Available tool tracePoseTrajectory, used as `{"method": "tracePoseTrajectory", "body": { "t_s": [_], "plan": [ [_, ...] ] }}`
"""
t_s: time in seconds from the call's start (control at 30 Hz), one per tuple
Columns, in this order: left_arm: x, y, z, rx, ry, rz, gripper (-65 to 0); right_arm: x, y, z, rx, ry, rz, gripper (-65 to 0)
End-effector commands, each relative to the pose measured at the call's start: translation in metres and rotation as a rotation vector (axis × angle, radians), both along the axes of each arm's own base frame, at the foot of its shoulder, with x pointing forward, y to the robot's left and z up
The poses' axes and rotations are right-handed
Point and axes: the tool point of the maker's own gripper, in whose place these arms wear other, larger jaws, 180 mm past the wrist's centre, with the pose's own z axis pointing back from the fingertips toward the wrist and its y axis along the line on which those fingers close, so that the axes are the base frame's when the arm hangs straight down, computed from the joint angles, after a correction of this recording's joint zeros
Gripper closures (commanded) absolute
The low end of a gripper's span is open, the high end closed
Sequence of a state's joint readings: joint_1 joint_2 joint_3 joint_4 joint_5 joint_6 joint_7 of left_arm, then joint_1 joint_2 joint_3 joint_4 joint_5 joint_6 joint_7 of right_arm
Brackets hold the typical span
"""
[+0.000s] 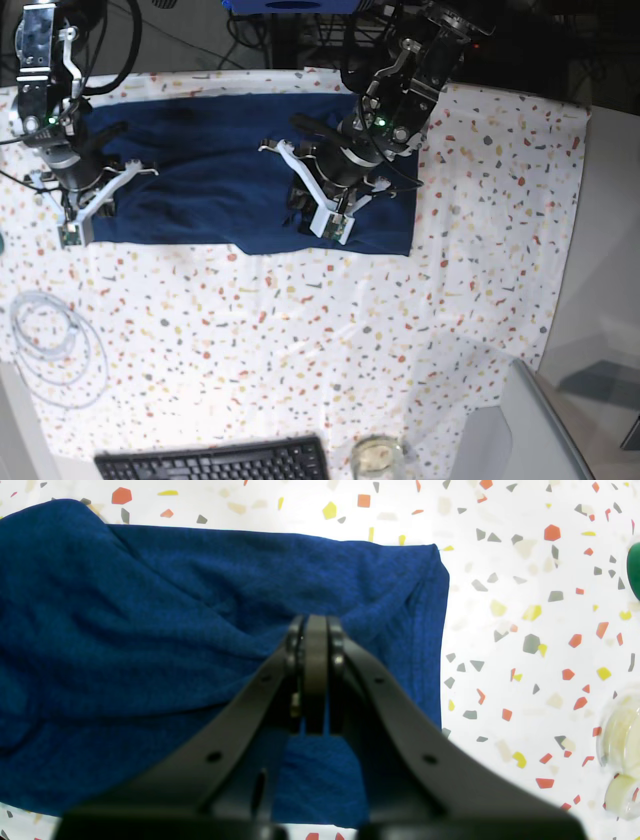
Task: Layout the t-shirt on the table in an organized manner, then fold the t-shirt properly
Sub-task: 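Fold the strip's end with the left gripper toward the right gripper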
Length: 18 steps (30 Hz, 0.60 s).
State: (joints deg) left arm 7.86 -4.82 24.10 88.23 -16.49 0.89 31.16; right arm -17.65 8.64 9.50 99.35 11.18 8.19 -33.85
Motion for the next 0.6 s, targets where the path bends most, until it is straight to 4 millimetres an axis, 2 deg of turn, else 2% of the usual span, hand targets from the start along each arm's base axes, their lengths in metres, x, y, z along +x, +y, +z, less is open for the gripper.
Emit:
{"method": "tracePoseTrajectory", "body": {
  "t_s": [0.0,0.57],
  "plan": [
    [0.008,-0.006,0.013,-0.029,-0.041,-0.002,0.0,0.009,-0.002,0.011,-0.007,-0.045,0.005,0.0],
    [-0.002,-0.007,0.009,-0.028,-0.023,-0.007,0.0,0.009,-0.002,0.011,-0.007,-0.045,0.005,0.0]
  ]
}}
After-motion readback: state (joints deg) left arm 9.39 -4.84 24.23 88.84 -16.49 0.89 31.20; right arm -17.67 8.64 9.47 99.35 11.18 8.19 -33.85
